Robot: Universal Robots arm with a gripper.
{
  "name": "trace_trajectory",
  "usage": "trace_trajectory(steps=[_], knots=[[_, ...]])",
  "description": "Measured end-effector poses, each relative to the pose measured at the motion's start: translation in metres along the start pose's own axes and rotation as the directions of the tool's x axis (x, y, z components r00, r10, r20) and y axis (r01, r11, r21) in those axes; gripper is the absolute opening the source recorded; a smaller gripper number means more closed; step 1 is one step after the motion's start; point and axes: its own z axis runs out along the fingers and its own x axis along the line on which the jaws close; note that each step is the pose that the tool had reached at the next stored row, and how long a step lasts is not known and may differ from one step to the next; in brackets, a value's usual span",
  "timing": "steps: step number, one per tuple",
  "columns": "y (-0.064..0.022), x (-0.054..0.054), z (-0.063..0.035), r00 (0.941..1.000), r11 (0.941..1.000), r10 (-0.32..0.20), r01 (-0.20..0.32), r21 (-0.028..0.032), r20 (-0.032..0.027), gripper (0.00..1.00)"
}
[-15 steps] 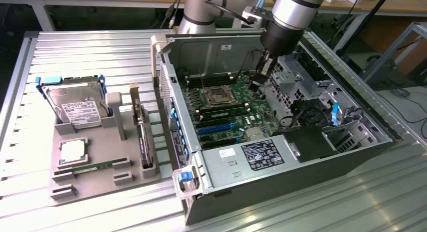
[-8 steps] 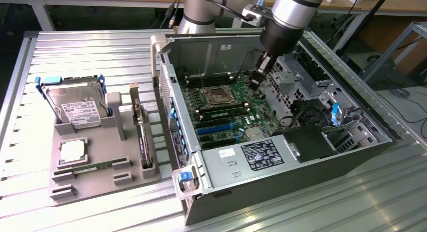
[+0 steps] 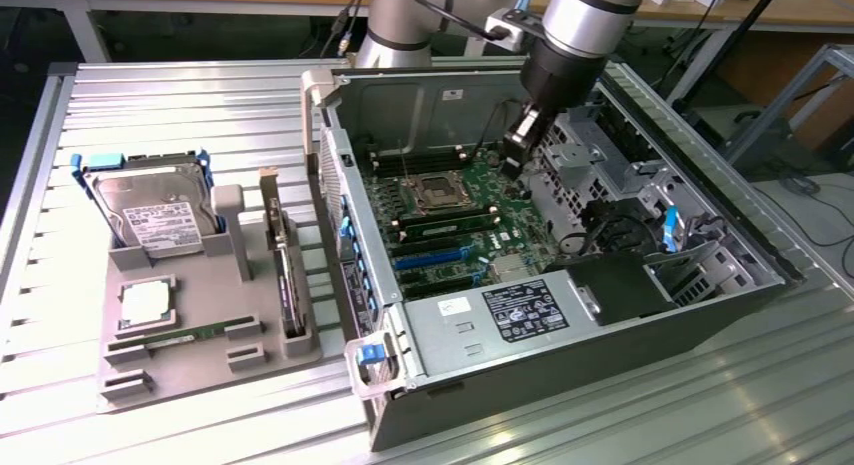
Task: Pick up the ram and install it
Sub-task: 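Press down the ram until it locks into place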
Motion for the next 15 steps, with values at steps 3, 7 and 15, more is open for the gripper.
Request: trace_trajectory(steps=[3,7,15], knots=[[0.0002,-0.0001,0.0000,0.9990,0.9990,0.045,-0.045,0.0021,0.0059,0.10],[0.0004,-0.0003,0.0000,0.9941,0.9942,0.108,-0.108,0.0038,0.0135,0.10],[0.0006,-0.0004,0.0000,0.9700,0.9702,0.242,-0.242,0.0010,0.0201,0.10]])
